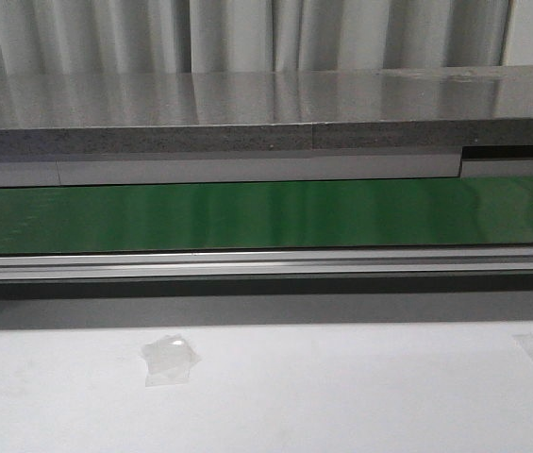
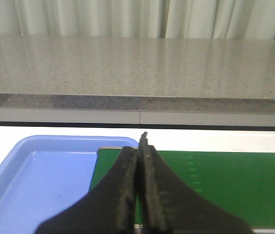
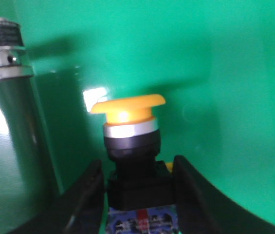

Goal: Move button from left to right
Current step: 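Carry the button into the green bin and release it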

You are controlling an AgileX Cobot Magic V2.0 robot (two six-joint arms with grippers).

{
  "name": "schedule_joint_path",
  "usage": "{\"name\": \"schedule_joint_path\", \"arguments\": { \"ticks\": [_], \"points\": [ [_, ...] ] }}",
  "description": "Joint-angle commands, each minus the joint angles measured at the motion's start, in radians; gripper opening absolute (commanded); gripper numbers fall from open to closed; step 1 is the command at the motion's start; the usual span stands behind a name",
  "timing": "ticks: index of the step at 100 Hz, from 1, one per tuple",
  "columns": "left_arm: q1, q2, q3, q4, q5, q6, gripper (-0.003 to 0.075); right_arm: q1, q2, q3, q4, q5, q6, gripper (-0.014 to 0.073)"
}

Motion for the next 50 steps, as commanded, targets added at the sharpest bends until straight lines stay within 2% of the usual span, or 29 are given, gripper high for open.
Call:
{"name": "schedule_joint_path", "arguments": {
  "ticks": [1, 8, 20, 27, 50],
  "points": [
    [-0.004, 0.006, -0.029, -0.012, -0.081, -0.001, -0.0020, -0.005, -0.049, -0.030, -0.001, -0.028, -0.010, 0.0203],
    [-0.004, 0.006, -0.029, -0.012, -0.081, -0.001, -0.0020, -0.005, -0.045, -0.030, -0.001, -0.023, -0.010, 0.0253],
    [-0.004, 0.006, -0.029, -0.012, -0.081, -0.001, -0.0020, -0.005, -0.042, -0.030, -0.001, -0.008, -0.009, 0.0400],
    [-0.004, 0.006, -0.029, -0.012, -0.081, -0.001, -0.0020, -0.005, -0.042, -0.030, -0.001, -0.008, -0.009, 0.0458],
    [-0.004, 0.006, -0.029, -0.012, -0.081, -0.001, -0.0020, -0.005, -0.055, -0.033, -0.005, -0.006, 0.001, 0.0468]
  ]
}}
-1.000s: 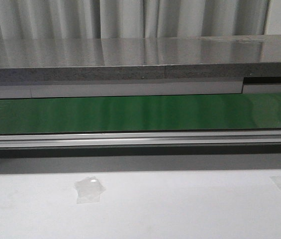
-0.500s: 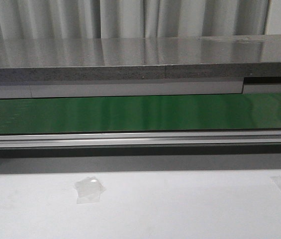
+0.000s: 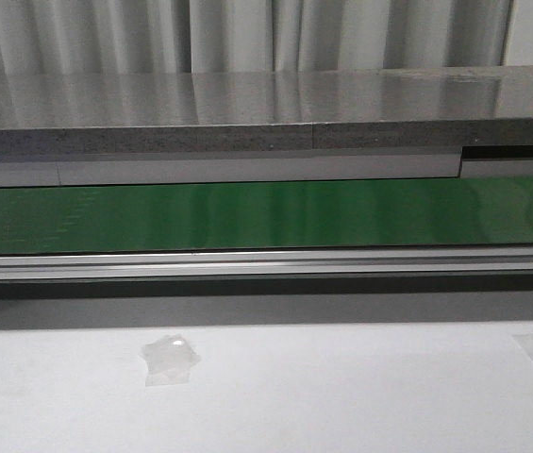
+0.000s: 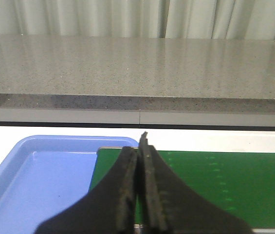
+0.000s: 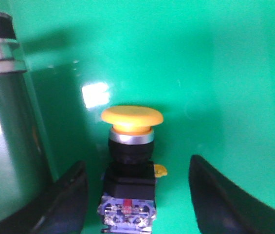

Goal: Move button from left to right
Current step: 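Carry the button into the green bin and release it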

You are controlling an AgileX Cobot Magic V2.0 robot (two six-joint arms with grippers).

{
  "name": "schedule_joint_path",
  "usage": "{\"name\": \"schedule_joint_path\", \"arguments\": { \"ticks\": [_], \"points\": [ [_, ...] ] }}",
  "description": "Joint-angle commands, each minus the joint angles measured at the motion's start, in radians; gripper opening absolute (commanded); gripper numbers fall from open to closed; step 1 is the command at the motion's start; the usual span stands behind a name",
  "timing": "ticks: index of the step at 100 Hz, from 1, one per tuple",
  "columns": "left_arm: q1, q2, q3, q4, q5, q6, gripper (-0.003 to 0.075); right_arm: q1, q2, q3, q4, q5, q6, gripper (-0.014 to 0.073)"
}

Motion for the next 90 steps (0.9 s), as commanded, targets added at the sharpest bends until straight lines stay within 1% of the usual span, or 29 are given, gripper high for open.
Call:
{"name": "schedule_joint_path", "arguments": {
  "ticks": [1, 19, 36, 44, 58, 69, 79, 90],
  "points": [
    [-0.004, 0.006, -0.029, -0.012, -0.081, -0.001, -0.0020, -0.004, -0.067, -0.033, -0.006, -0.012, 0.001, 0.0468],
    [-0.004, 0.006, -0.029, -0.012, -0.081, -0.001, -0.0020, -0.004, -0.132, -0.052, -0.006, -0.016, 0.002, 0.0468],
    [-0.004, 0.006, -0.029, -0.012, -0.081, -0.001, -0.0020, 0.013, -0.236, -0.058, 0.069, -0.064, 0.000, 0.0468],
    [-0.004, 0.006, -0.029, -0.012, -0.081, -0.001, -0.0020, 0.036, -0.291, -0.058, 0.080, -0.083, -0.003, 0.0468],
    [-0.004, 0.006, -0.029, -0.012, -0.081, -0.001, -0.0020, 0.097, -0.375, -0.055, 0.080, -0.114, -0.003, 0.0468],
    [-0.004, 0.006, -0.029, -0.012, -0.081, -0.001, -0.0020, 0.168, -0.438, -0.035, 0.080, -0.152, -0.017, 0.0468],
    [-0.004, 0.006, -0.029, -0.012, -0.081, -0.001, -0.0020, 0.239, -0.509, 0.011, 0.080, -0.204, -0.036, 0.0468],
    [-0.004, 0.006, -0.029, -0.012, -0.081, -0.001, -0.0020, 0.315, -0.589, 0.097, 0.080, -0.275, -0.042, 0.0468]
  ]
}}
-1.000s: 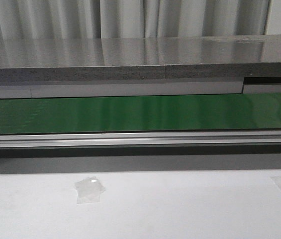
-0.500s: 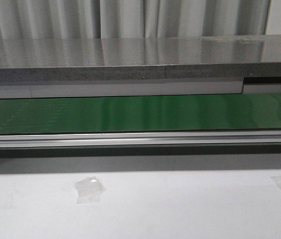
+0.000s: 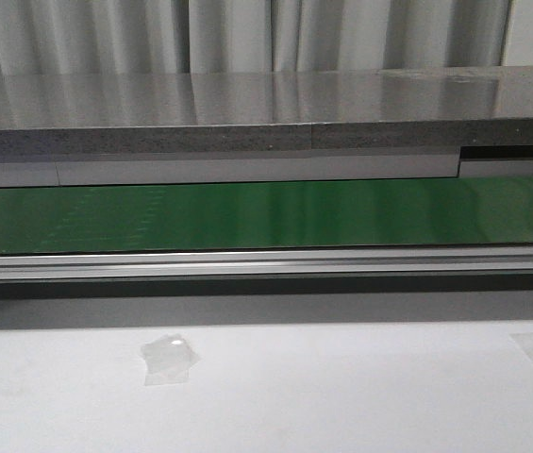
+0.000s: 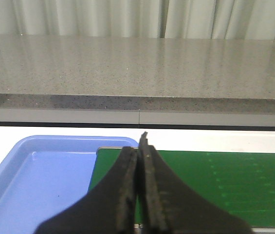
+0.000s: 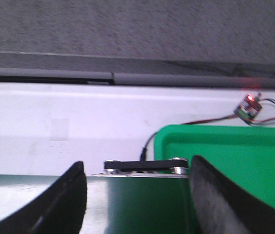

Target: Move button from left to right

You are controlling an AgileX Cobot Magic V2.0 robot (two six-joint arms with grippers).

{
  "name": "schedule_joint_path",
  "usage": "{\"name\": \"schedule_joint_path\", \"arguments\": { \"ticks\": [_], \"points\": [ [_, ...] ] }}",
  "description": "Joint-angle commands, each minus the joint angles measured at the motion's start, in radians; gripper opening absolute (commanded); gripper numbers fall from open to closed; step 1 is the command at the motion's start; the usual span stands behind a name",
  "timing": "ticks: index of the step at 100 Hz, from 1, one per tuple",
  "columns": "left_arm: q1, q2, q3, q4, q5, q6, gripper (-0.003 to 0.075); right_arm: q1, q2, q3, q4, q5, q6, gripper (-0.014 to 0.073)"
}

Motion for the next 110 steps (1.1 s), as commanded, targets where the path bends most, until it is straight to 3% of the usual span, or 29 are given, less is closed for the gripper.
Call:
{"name": "schedule_joint_path", "arguments": {
  "ticks": [1, 36, 64, 98, 110],
  "points": [
    [-0.004, 0.006, -0.029, -0.012, -0.079, -0.001, -0.0020, 0.053, -0.110, 0.044, 0.011, -0.124, -0.019, 0.0468],
    [-0.004, 0.006, -0.029, -0.012, -0.079, -0.001, -0.0020, 0.187, -0.476, 0.538, 0.015, -0.454, -0.020, 0.0468],
    [-0.004, 0.006, -0.029, -0.012, -0.079, -0.001, -0.0020, 0.212, -0.828, 0.919, 0.081, -0.556, -0.020, 0.0468],
    [-0.004, 0.006, -0.029, -0.012, -0.079, -0.001, -0.0020, 0.212, -1.165, 1.066, 0.133, -0.516, -0.020, 0.0463],
    [-0.004, 0.006, -0.029, -0.012, -0.079, -0.001, -0.0020, 0.212, -1.180, 1.066, 0.133, -0.510, -0.020, 0.0365]
  ]
}}
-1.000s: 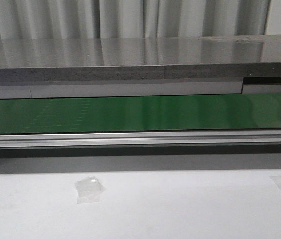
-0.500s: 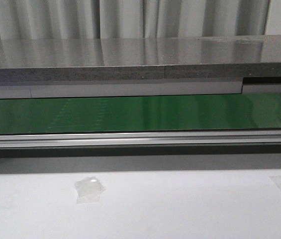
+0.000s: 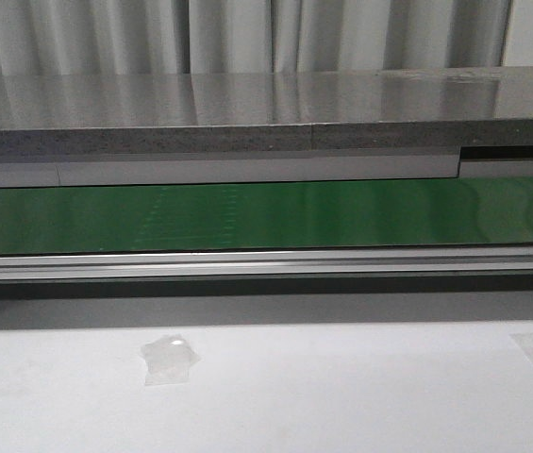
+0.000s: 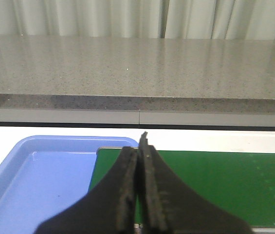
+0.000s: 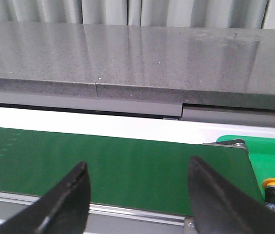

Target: Move button from left to right

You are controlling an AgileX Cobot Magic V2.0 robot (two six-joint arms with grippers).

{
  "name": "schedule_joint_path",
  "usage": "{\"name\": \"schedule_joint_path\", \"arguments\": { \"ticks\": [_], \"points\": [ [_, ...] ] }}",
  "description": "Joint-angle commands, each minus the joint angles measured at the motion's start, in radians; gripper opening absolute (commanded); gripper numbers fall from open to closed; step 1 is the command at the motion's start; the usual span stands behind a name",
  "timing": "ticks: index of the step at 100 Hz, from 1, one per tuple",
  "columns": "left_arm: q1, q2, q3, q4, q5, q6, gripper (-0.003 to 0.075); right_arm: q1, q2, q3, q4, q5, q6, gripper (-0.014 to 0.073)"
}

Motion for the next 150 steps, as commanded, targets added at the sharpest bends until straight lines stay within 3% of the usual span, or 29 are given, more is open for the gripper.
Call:
{"name": "schedule_joint_path", "arguments": {
  "ticks": [1, 23, 116, 150],
  "points": [
    [-0.004, 0.006, -0.029, -0.012, -0.079, -0.001, -0.0020, 0.000, -0.001, -0.024, 0.009, -0.066, -0.009, 0.0344],
    [-0.004, 0.006, -0.029, -0.012, -0.079, -0.001, -0.0020, 0.000, -0.001, -0.024, 0.009, -0.065, -0.009, -0.0073],
    [-0.004, 0.006, -0.029, -0.012, -0.079, -0.001, -0.0020, 0.000, -0.002, -0.012, -0.033, -0.077, -0.004, -0.0068],
    [-0.004, 0.006, -0.029, -0.012, -0.079, -0.001, -0.0020, 0.000, -0.160, 0.231, -0.250, -0.291, 0.285, -0.0068]
  ]
}}
